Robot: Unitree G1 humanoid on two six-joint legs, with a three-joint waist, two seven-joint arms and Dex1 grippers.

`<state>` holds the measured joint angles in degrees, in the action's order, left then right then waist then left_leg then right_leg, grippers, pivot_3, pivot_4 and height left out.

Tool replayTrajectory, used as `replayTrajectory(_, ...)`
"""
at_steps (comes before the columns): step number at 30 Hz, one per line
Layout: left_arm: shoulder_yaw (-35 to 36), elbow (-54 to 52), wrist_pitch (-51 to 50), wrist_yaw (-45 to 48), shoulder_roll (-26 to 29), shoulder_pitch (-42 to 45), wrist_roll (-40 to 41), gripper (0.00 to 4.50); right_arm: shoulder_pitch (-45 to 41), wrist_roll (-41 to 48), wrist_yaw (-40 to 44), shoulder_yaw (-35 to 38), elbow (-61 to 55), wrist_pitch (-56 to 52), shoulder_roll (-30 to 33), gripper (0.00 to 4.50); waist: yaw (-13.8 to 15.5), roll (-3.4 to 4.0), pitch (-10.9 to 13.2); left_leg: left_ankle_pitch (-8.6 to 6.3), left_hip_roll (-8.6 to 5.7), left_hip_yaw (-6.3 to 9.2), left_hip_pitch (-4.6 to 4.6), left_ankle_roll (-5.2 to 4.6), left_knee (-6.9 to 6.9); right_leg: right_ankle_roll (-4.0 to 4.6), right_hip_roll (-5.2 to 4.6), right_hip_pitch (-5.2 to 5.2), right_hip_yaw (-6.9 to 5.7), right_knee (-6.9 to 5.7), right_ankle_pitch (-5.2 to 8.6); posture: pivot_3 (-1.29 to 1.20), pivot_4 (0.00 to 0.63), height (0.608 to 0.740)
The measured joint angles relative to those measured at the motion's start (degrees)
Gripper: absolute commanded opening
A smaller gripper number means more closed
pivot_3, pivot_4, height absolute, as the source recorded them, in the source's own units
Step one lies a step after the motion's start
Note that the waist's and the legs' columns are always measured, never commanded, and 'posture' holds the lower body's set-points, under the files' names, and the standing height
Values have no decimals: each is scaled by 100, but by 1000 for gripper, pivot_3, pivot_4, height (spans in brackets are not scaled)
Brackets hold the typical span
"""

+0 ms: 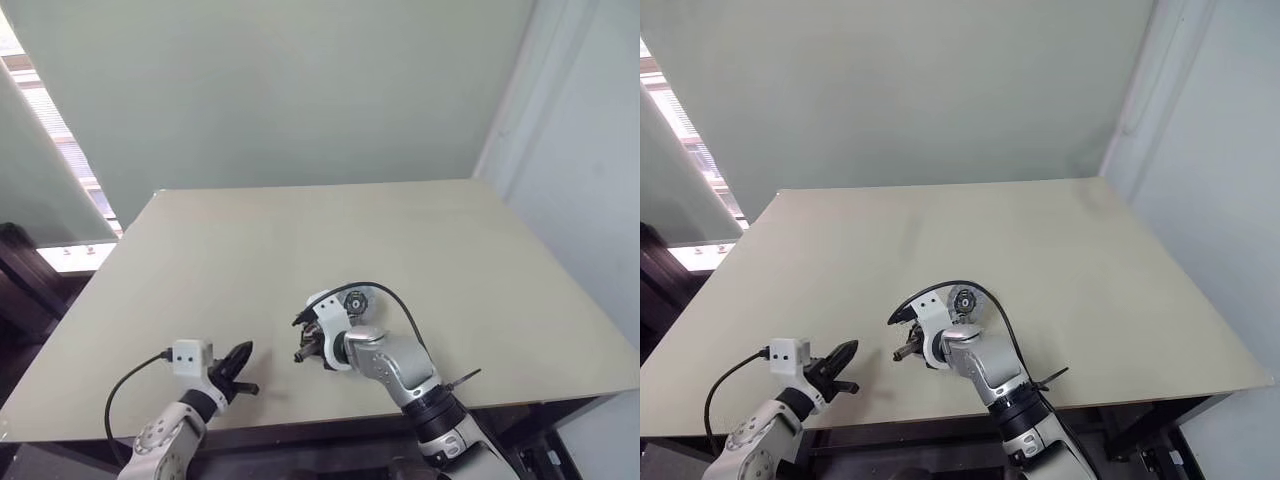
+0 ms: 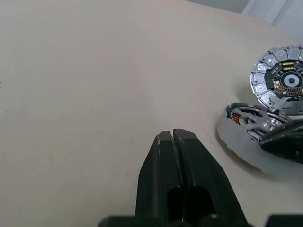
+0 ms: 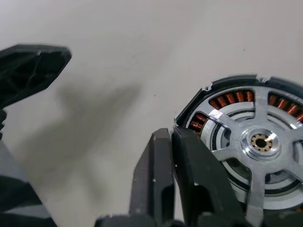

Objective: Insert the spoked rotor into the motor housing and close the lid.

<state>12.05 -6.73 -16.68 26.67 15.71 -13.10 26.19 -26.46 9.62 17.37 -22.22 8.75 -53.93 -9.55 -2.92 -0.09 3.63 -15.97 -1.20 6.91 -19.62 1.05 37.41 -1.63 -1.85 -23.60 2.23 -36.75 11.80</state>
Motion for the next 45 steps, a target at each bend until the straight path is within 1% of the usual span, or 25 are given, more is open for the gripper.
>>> replayTrajectory(7,-47,133,0,18,-31,126,-90,0,10,44,256,-349,-199,-75,43,3536,2,-1,0,0,0,-1,-2,0,-19,1,0,-6,1,8,1,0,0,740)
replayTrajectory(8,-56,144,1,27,-34,145,-97,0,15,44,283,-387,-267,-75,50,3949,2,-1,0,0,0,-1,-2,0,-19,1,0,-6,1,8,1,0,0,740)
replayTrajectory(9,-65,148,7,46,-39,153,-106,0,24,38,291,-435,-367,-74,66,4252,2,0,0,0,0,-1,-2,0,-18,1,0,-6,1,8,1,0,0,740)
replayTrajectory(10,-79,157,18,62,-41,157,-114,0,30,40,322,-505,-504,-94,110,4448,3,0,0,0,0,-1,-2,0,-18,1,0,-6,1,8,1,0,0,740)
replayTrajectory(12,-116,176,40,89,-50,159,-124,0,22,40,426,-637,-815,-177,266,4448,5,0,0,0,0,0,-2,0,-17,1,-1,-5,0,8,2,0,0,740)
replayTrajectory(14,-149,188,45,111,-52,159,-125,0,-50,25,594,-799,-1155,-197,572,4448,4,0,0,0,-1,-1,-2,0,-15,1,-2,-4,0,9,2,0,0,740)
replayTrajectory(16,-160,190,48,136,-51,165,-126,0,-264,-52,861,-1036,-1439,-136,1062,4448,2,-1,0,0,-1,-2,-2,0,-13,1,-2,-3,0,9,2,0,0,740)
replayTrajectory(19,-177,193,49,201,-33,166,-129,0,-655,-218,1486,-1487,-1810,190,2009,4448,3,-2,0,0,-1,-1,0,0,-15,1,-2,-2,-2,11,3,0,0,740)
replayTrajectory(21,-204,200,49,246,-4,181,-138,0,-949,-399,2050,-1938,-1953,458,2723,4448,3,-2,0,0,-1,-3,-1,0,-17,1,-2,-3,-2,12,3,0,0,740)
replayTrajectory(24,-213,203,46,302,37,197,-161,0,-1121,-603,2663,-2313,-1938,760,3311,4448,3,-3,0,0,0,-3,-2,0,-23,1,-1,-5,-2,15,3,0,0,740)
replayTrajectory(27,-251,203,42,346,41,264,-166,0,-1158,-857,3059,-2642,-1810,1103,3488,4448,-4,-3,0,0,2,-4,-1,0,-25,1,1,-6,-1,15,3,0,0,740)
replayTrajectory(30,-260,203,28,359,45,260,-174,0,-1169,-1081,3293,-2851,-1655,1391,3470,4448,5,-3,0,0,2,-3,-1,-1,-23,0,0,-5,-2,14,3,0,0,740)
replayTrajectory(40,-322,203,-27,400,86,248,-227,0,-1237,-1786,3517,-2951,-968,1850,3119,4448,8,-4,0,1,0,-2,0,0,-17,-10,-1,-1,-2,11,-4,0,0,740)
replayTrajectory(45,-418,203,-59,399,81,265,-256,0,-1273,-2119,3571,-2961,-693,1954,3080,4448,8,-3,0,1,0,-1,0,0,-17,-11,-1,-2,-2,11,-4,0,0,740)
